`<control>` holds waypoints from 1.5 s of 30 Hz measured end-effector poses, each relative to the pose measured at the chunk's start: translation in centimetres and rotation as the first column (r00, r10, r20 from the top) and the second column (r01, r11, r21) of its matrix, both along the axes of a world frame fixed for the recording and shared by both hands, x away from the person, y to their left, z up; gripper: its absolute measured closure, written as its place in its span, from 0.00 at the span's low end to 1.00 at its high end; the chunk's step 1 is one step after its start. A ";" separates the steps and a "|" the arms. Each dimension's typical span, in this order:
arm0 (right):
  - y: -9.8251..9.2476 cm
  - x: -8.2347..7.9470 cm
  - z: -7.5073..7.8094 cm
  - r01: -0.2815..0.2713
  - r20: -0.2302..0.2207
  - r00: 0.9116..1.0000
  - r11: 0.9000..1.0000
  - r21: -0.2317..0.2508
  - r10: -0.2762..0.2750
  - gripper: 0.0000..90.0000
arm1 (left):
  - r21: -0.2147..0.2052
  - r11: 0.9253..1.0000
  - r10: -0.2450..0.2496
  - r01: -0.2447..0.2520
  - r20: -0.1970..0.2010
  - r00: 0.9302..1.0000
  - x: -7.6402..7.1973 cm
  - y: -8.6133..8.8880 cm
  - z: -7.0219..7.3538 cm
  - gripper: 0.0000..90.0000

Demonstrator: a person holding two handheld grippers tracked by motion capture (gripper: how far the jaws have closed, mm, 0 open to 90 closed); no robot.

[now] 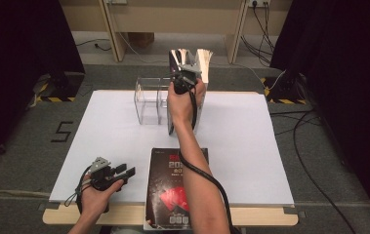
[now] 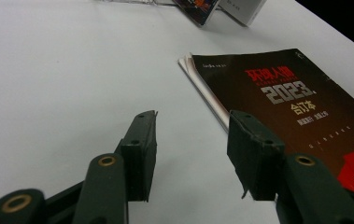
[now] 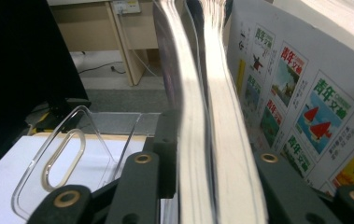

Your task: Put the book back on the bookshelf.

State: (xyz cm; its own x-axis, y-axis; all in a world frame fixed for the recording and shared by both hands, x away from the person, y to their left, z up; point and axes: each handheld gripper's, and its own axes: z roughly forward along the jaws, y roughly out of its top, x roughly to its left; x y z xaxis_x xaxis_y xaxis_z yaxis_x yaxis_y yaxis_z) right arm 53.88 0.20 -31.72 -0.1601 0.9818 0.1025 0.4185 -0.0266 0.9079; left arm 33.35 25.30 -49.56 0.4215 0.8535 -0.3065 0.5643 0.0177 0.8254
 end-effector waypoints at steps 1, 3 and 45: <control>0.0 0.0 0.0 -0.003 -0.007 1.000 1.000 -0.003 0.003 0.77 | 0.001 1.000 -0.001 0.001 0.000 1.000 0.0 0.0 0.0 0.58; -0.2 -0.2 -0.2 -0.010 -0.018 1.000 1.000 0.004 0.011 0.74 | 0.003 1.000 -0.003 0.003 -0.001 1.000 0.0 -0.1 0.0 0.58; -2.5 -7.1 -1.6 -0.069 0.032 0.997 0.989 0.131 0.065 0.94 | 0.009 1.000 -0.006 0.006 0.001 1.000 -0.1 -0.2 0.0 0.58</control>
